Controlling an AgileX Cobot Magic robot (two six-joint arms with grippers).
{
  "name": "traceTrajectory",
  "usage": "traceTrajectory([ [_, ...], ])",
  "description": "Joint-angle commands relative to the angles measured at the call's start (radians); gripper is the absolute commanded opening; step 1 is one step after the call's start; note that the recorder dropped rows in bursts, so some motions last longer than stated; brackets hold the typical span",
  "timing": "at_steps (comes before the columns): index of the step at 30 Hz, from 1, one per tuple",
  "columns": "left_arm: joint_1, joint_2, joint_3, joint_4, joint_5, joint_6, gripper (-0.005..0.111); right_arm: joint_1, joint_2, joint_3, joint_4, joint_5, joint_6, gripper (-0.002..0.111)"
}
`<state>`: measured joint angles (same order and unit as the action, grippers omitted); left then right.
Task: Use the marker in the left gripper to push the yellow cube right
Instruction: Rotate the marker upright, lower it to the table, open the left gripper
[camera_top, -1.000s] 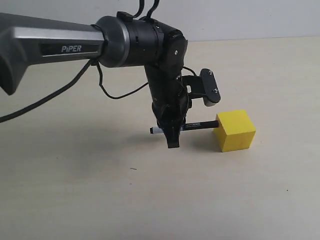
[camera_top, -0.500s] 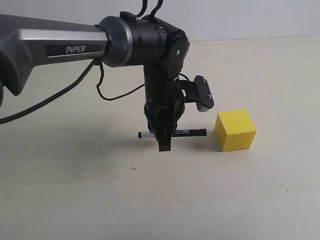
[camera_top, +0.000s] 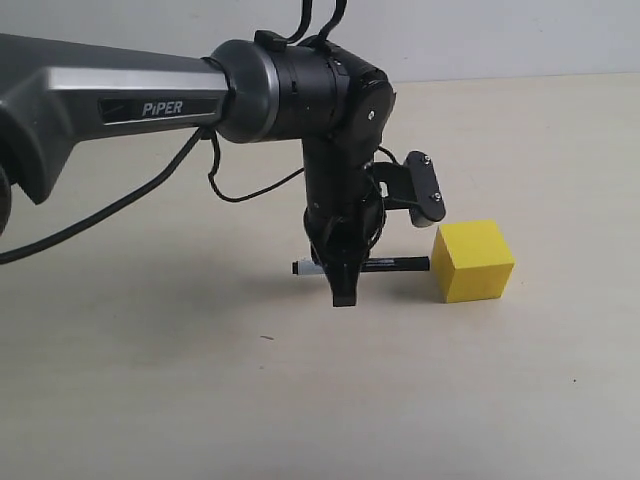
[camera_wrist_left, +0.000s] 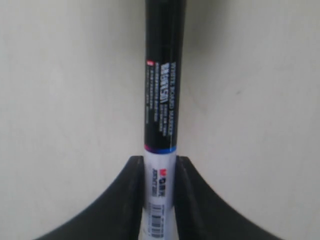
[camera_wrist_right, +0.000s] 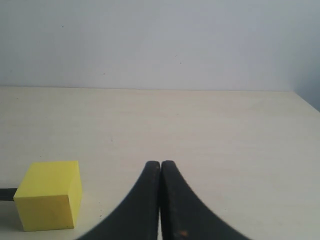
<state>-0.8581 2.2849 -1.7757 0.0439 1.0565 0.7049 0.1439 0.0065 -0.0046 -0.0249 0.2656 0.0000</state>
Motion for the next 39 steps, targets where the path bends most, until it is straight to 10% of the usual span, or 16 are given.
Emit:
traceTrajectory([
  [1, 0.003, -0.012, -0.007, 0.099, 0.023, -0.151, 0.000, -0.004, -0.007, 0.005, 0.001, -0.001, 0.000, 0.000],
  [15, 0.104, -0.053, -0.007, 0.145, 0.034, -1.019, 0.000, -0.004, -0.007, 0.005, 0.001, -0.001, 0.000, 0.000],
  [39, 0.117, -0.051, -0.004, 0.020, 0.012, -1.426, 0.000, -0.004, -0.007, 0.005, 0.001, -0.001, 0.000, 0.000],
])
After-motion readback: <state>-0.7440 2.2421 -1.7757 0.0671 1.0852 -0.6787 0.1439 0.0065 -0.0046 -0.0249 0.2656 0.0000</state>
